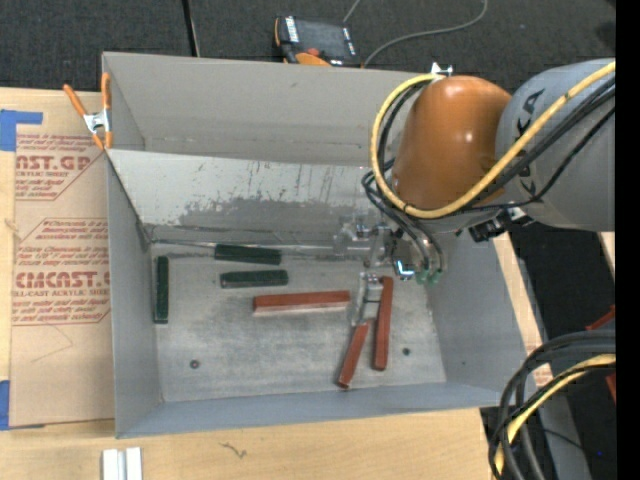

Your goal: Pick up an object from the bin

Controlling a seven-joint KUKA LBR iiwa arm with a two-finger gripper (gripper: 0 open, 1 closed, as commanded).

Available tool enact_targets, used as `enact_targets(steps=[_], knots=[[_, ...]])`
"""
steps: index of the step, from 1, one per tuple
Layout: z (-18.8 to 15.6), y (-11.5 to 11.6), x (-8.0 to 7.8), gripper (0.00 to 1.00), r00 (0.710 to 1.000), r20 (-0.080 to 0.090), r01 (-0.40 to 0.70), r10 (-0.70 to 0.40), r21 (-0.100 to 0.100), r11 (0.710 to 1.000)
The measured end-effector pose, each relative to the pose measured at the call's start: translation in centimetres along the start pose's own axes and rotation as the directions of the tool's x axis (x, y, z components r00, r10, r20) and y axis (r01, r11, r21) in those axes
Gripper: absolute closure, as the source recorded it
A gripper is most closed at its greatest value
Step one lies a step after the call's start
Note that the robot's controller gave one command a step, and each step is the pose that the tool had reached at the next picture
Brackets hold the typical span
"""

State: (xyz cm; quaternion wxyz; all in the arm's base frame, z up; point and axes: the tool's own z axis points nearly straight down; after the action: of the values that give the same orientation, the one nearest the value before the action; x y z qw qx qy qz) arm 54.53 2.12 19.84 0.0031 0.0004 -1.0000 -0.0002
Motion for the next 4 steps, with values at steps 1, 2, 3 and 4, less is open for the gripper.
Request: enact_targets(steps=[1,2,3,4], knots=[[13.3,0.5,-3.8,0.00,1.000,0.002,-0.017,0.017,-0.001,1.000],[9.8,1.7,1.8,0.00,0.996,0.005,-0.086,0.086,-0.002,0.996],[8.9,-0.7,2.4,0.00,0.994,0.006,-0.107,0.107,0.000,0.994],[13.0,1.7,-0.2,0.00,0.965,0.006,-0.263,0.263,-0.002,0.965]])
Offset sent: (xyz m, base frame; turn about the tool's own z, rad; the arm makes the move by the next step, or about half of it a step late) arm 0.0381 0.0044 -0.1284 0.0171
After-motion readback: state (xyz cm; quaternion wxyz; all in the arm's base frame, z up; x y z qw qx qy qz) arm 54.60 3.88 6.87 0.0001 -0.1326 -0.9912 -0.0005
